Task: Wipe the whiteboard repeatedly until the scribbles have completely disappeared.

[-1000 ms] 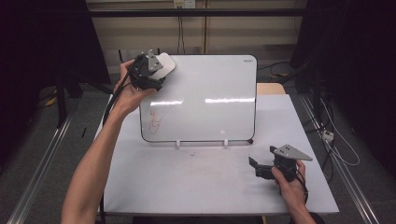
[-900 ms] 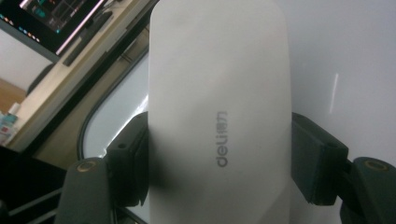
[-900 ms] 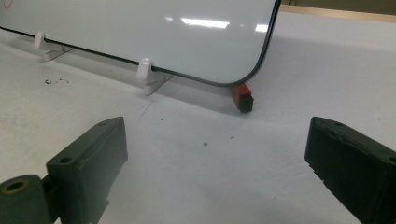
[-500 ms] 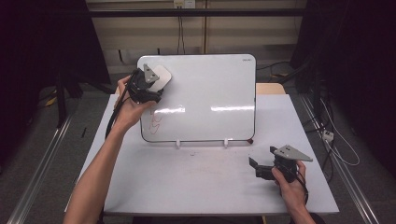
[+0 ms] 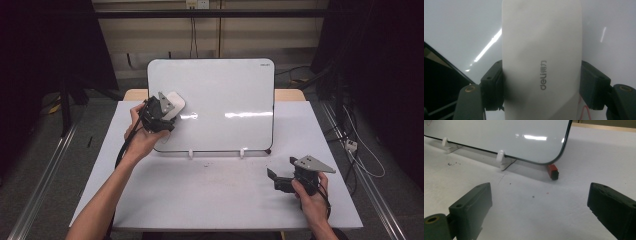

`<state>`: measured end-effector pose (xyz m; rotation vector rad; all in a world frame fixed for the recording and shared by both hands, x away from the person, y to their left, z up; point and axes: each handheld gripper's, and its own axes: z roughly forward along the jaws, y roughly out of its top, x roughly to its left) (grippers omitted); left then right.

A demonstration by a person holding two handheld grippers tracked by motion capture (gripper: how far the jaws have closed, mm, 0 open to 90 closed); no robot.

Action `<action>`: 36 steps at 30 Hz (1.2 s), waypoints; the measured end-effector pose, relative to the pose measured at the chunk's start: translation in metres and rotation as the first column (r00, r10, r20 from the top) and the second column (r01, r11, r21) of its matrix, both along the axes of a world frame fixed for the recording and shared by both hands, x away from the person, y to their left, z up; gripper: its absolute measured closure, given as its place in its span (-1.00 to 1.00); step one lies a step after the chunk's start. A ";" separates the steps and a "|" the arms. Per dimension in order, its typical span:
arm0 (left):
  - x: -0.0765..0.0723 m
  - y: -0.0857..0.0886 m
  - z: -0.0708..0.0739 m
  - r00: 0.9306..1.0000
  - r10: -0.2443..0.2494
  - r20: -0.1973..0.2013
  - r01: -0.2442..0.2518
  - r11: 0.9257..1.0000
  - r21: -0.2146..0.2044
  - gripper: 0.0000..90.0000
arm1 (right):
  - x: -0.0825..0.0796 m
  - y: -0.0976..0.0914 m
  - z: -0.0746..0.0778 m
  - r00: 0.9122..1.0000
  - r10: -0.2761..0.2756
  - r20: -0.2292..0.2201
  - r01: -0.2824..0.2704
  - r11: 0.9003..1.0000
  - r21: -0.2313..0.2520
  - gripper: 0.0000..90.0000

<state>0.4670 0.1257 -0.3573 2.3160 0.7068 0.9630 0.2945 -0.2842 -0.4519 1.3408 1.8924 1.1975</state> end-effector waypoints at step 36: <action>-0.001 -0.007 0.001 0.998 -0.049 0.043 0.049 0.999 0.008 -0.31 | 0.001 0.002 0.000 1.000 0.000 -0.004 0.000 1.000 -0.001 -0.87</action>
